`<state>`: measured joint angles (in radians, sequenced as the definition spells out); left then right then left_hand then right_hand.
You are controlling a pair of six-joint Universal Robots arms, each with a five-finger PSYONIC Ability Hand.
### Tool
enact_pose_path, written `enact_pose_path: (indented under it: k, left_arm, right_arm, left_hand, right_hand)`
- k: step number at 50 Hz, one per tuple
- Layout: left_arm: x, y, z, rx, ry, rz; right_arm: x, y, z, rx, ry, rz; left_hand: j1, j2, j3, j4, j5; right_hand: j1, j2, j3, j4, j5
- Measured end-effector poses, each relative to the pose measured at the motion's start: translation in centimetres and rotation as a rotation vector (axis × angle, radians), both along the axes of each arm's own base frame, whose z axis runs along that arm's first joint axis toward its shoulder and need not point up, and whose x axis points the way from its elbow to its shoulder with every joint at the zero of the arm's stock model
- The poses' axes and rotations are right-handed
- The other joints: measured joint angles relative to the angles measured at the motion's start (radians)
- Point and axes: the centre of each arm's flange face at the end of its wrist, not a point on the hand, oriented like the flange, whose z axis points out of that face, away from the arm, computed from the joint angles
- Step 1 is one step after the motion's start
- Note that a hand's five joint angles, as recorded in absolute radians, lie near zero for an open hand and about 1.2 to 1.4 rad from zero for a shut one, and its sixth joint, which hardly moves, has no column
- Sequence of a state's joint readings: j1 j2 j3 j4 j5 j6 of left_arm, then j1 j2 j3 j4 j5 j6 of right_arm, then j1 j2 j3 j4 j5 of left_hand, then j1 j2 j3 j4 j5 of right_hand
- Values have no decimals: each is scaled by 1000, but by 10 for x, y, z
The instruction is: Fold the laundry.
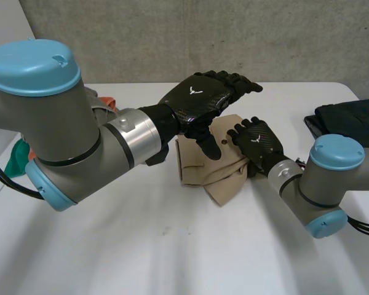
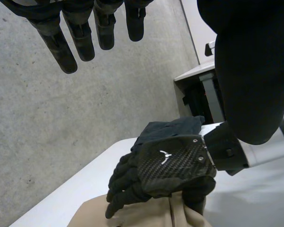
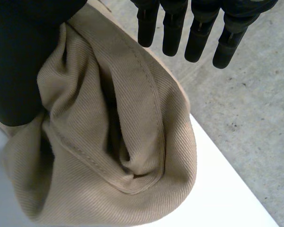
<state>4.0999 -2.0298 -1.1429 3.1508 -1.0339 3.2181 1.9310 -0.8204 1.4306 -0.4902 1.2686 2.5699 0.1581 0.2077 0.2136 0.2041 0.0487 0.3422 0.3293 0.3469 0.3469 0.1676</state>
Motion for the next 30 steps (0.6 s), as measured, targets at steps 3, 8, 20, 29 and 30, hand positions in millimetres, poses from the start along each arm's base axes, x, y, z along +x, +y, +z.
enact_pose_path:
  k: [3,8,20,29,30]
  left_arm:
    - [0,0,0,1,1,1]
    - [1,0,-1,6,-2,3]
    - [3,-5,5,-17,16,15]
    - [3,-2,12,-37,32,14]
    - [3,-2,13,-37,32,14]
  right_arm:
    - [2,-5,-3,-5,-4,-1]
    - [4,-12,-8,-8,-9,-2]
    - [-7,-58,103,-229,-297,-96]
    - [-107,-131,161,-405,-394,-292]
    - [-124,-141,160,-415,-388,-322]
  left_hand:
    - [0,0,0,0,0]
    - [0,0,0,0,0]
    - [0,0,0,0,0]
    - [0,0,0,0,0]
    - [0,0,0,0,0]
  right_hand:
    - [195,196,178,176,158]
    - [617,775,739,752,662]
    - [677,798,771,853,702]
    - [677,804,776,855,715]
    - [677,805,781,855,715]
